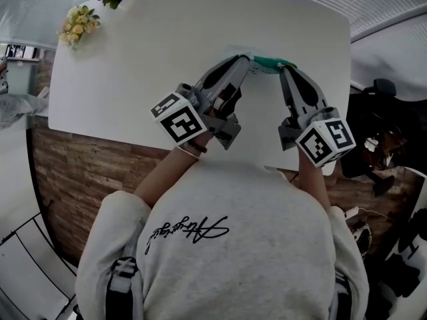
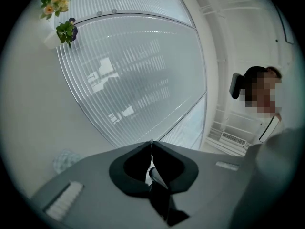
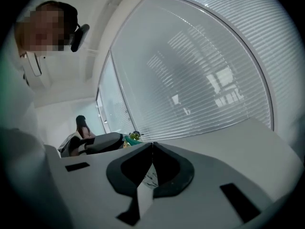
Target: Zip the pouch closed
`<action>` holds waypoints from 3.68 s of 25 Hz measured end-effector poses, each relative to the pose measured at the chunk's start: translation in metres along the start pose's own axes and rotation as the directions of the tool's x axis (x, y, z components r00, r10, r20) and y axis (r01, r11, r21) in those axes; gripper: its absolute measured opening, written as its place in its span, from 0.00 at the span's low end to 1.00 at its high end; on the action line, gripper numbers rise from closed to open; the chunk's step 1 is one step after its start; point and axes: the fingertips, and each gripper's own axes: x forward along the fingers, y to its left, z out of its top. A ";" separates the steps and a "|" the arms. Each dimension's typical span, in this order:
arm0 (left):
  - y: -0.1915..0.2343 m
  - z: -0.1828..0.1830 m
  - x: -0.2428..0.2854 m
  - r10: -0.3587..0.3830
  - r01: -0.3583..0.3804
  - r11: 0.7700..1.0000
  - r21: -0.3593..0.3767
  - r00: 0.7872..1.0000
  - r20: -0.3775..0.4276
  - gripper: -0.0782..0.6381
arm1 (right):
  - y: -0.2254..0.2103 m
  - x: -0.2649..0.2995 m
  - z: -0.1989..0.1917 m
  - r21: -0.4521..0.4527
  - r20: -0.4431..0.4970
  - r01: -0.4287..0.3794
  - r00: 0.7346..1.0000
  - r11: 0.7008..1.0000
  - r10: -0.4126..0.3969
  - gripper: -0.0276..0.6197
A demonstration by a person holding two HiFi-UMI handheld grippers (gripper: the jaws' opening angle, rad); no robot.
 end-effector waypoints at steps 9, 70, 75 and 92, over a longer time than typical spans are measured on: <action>-0.006 -0.003 -0.003 0.015 -0.015 1.000 0.000 1.000 0.020 0.12 | -0.004 0.000 0.002 -0.043 0.030 0.036 0.999 0.998 -0.035 0.05; -0.022 0.006 -0.004 -0.024 0.022 0.998 0.058 0.999 0.035 0.12 | -0.078 0.001 0.005 -0.119 0.029 0.243 0.970 0.963 -0.241 0.05; -0.022 0.005 -0.004 -0.032 0.031 0.999 0.044 0.999 0.030 0.12 | -0.082 0.001 0.005 -0.117 0.030 0.239 0.971 0.964 -0.238 0.06; -0.023 0.010 -0.006 -0.010 0.007 0.998 0.070 0.999 0.036 0.12 | -0.068 -0.038 0.034 -0.081 0.088 0.175 0.982 0.981 -0.167 0.06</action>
